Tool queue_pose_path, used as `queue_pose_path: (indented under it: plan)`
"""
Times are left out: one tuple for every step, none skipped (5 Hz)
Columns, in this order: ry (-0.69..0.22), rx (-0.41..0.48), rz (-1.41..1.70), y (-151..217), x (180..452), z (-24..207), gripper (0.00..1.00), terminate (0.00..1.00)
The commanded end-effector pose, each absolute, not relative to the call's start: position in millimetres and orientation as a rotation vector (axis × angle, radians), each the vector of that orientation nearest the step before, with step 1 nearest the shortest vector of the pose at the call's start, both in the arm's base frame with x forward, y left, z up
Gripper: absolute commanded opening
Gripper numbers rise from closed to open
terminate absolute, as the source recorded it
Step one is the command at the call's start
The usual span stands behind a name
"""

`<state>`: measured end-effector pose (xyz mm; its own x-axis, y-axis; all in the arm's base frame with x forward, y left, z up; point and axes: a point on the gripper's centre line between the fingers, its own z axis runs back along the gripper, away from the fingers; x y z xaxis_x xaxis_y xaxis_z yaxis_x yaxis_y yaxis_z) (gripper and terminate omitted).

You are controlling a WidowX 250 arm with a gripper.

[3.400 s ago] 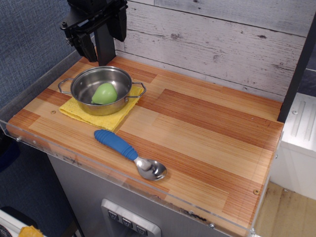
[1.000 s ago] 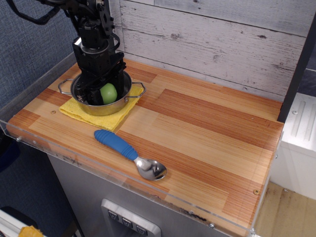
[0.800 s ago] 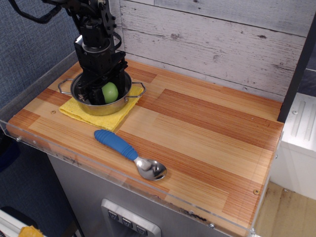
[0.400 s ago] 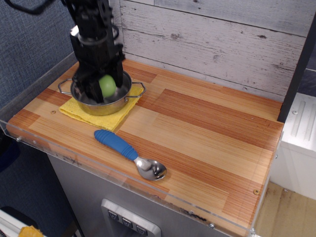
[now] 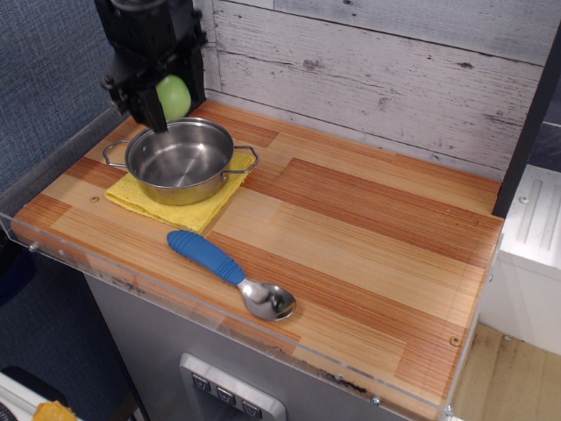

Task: Remove the pear from the pot and place it on the right back corner of the counter.

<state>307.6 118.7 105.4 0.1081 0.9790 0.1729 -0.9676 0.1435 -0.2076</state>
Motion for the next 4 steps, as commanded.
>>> queue_pose_path:
  plan:
    - [-0.390, -0.116, 1.301, 65, 318, 153, 0.00, 0.00]
    - [-0.387, -0.146, 1.229, 32, 324, 158, 0.00, 0.00]
    - [-0.362, -0.165, 1.146, -2, 337, 151, 0.00, 0.00]
    - [-0.343, -0.170, 1.047, -28, 357, 138, 0.00, 0.00]
